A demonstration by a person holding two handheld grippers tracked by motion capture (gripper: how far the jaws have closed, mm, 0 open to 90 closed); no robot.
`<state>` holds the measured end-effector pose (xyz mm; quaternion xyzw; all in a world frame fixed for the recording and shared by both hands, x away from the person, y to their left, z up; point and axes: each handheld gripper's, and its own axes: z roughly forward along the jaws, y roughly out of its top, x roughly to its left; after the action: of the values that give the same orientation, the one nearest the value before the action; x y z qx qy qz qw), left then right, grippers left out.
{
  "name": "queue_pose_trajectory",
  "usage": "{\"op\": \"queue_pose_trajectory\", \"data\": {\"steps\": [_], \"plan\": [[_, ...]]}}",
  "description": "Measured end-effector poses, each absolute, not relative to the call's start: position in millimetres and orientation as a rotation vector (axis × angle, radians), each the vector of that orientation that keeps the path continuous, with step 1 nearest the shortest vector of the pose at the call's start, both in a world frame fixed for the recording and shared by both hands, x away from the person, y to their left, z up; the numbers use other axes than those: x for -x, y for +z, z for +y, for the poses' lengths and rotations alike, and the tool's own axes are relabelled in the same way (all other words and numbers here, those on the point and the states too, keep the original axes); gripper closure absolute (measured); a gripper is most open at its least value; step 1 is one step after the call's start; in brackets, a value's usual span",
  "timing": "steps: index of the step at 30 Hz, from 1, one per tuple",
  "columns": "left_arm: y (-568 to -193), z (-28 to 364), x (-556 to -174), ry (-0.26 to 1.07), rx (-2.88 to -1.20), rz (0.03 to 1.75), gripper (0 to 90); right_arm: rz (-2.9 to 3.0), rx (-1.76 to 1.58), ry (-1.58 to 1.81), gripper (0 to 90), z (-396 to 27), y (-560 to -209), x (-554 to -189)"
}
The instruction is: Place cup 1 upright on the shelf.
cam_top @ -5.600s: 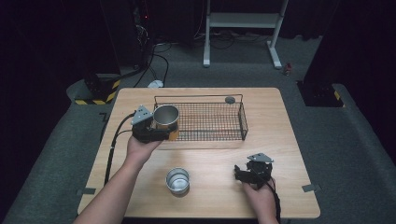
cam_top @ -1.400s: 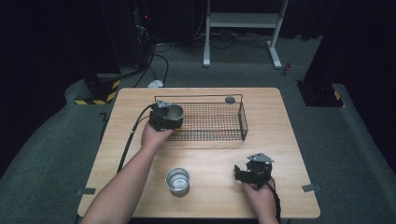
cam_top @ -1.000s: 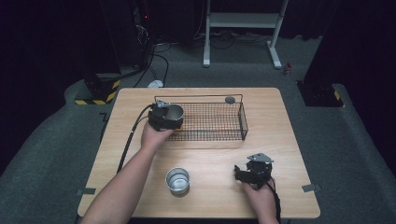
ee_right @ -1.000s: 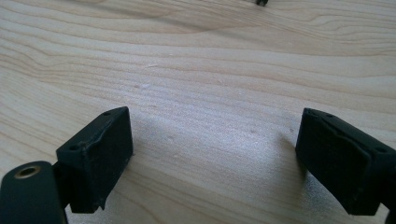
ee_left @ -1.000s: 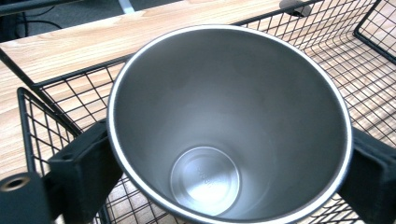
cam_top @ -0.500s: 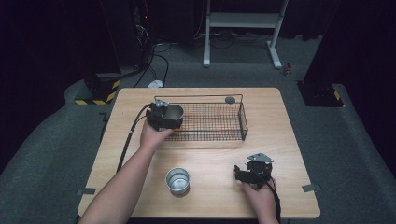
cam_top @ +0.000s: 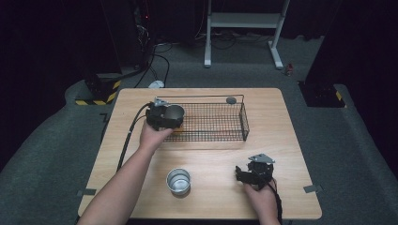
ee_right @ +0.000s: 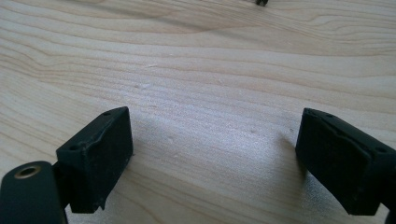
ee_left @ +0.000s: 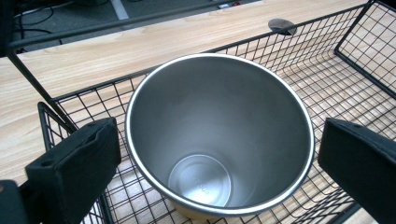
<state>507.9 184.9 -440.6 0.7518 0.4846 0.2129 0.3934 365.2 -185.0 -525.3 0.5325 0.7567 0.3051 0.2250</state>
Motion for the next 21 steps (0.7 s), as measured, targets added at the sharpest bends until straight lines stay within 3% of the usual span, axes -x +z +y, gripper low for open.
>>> {"op": "queue_pose_trajectory", "data": {"steps": [21], "plan": [[-427,193,-495,0.538,-1.872,1.191,0.0,2.087,-1.468,0.841,10.9,-185,-525,-365]]}}
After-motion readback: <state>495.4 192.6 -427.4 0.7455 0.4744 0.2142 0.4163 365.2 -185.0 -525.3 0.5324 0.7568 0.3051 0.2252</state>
